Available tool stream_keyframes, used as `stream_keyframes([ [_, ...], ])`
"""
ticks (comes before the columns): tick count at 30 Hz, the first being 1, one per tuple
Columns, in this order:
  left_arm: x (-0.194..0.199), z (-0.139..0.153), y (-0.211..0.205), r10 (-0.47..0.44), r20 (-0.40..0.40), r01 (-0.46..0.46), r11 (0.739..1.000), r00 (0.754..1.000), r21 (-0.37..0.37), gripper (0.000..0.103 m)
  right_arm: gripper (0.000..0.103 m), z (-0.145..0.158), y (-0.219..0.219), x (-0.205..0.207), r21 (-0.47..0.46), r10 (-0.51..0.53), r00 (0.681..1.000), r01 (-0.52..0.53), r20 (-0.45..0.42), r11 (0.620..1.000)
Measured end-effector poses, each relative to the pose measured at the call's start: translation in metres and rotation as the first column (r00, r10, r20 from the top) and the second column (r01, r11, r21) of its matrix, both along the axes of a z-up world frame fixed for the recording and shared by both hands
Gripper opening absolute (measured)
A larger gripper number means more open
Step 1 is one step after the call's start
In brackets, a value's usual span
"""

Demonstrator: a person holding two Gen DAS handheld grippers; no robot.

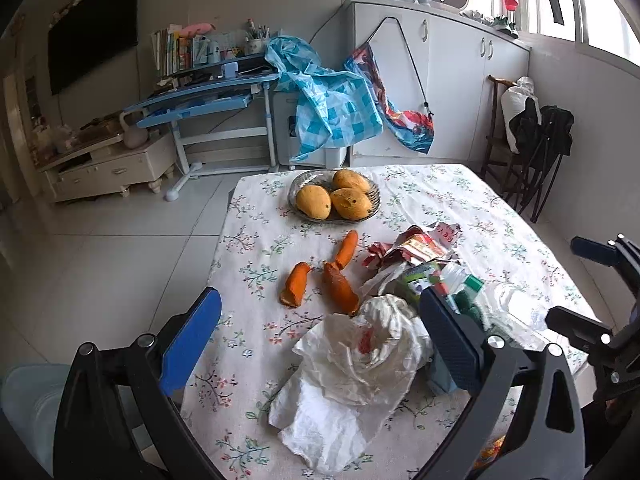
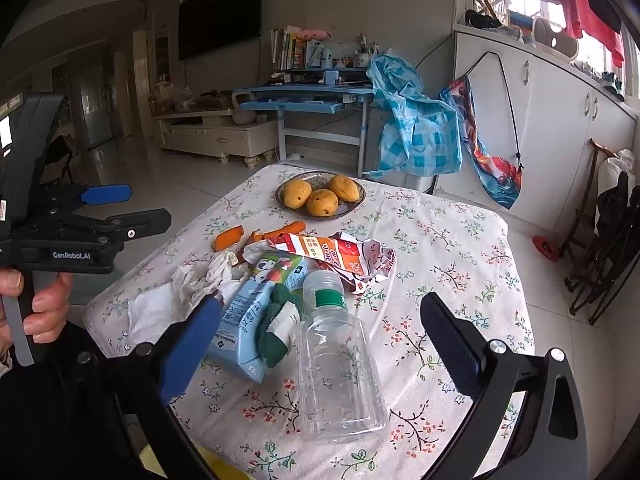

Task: Collect trash
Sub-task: 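Move right gripper toward the clear plastic bottle while left gripper approaches the white plastic bag, then close right gripper on the clear bottle while left gripper grasps the white plastic bag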

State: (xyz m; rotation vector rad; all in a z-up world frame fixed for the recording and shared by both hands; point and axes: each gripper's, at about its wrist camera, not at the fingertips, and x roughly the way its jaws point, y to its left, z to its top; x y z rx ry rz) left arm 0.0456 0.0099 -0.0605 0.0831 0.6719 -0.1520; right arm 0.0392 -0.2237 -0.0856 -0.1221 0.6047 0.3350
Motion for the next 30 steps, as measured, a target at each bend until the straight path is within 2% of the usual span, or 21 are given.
stream_keyframes([
  [3,0.010,-0.005,0.012,0.076,-0.031,-0.075,0.996,0.997,0.041,0.096,0.096,-0.006,0.001,0.005,-0.033,-0.008,0.999,0.007,-0.038,0.999],
  [6,0.017,-0.005,0.036,0.120,-0.079,-0.125,0.991,0.990,-0.052,0.096,0.096,-0.015,-0.001,0.009,-0.046,-0.022,0.996,0.018,-0.085,0.999],
  [8,0.018,-0.006,0.040,0.117,-0.083,-0.123,0.990,0.990,-0.071,0.096,0.096,-0.019,-0.003,0.010,-0.045,-0.024,0.994,0.020,-0.108,0.999],
  [13,0.018,-0.020,0.013,0.011,-0.112,-0.013,1.000,0.994,-0.011,0.096,0.096,-0.026,-0.003,0.013,-0.046,-0.020,0.988,0.013,-0.155,0.999],
  [18,0.017,-0.034,-0.014,-0.086,-0.154,0.089,0.996,0.984,0.012,0.096,0.096,-0.034,-0.004,0.016,-0.050,-0.020,0.981,0.011,-0.191,0.999],
  [22,0.020,-0.044,-0.027,-0.116,-0.179,0.122,0.992,0.977,0.026,0.096,0.096,-0.039,-0.007,0.020,-0.036,-0.024,0.975,0.016,-0.222,0.999],
  [24,0.023,-0.051,-0.034,-0.133,-0.197,0.143,0.989,0.971,0.036,0.090,0.096,-0.041,-0.009,0.021,-0.025,-0.022,0.972,0.017,-0.235,1.000],
  [26,0.025,-0.058,-0.041,-0.149,-0.224,0.165,0.985,0.963,0.055,0.074,0.094,-0.043,-0.010,0.023,-0.019,-0.019,0.969,0.015,-0.245,1.000],
  [30,0.029,-0.073,-0.048,-0.173,-0.282,0.199,0.977,0.944,0.069,0.051,0.086,-0.048,-0.011,0.026,-0.007,-0.012,0.962,0.010,-0.274,1.000],
])
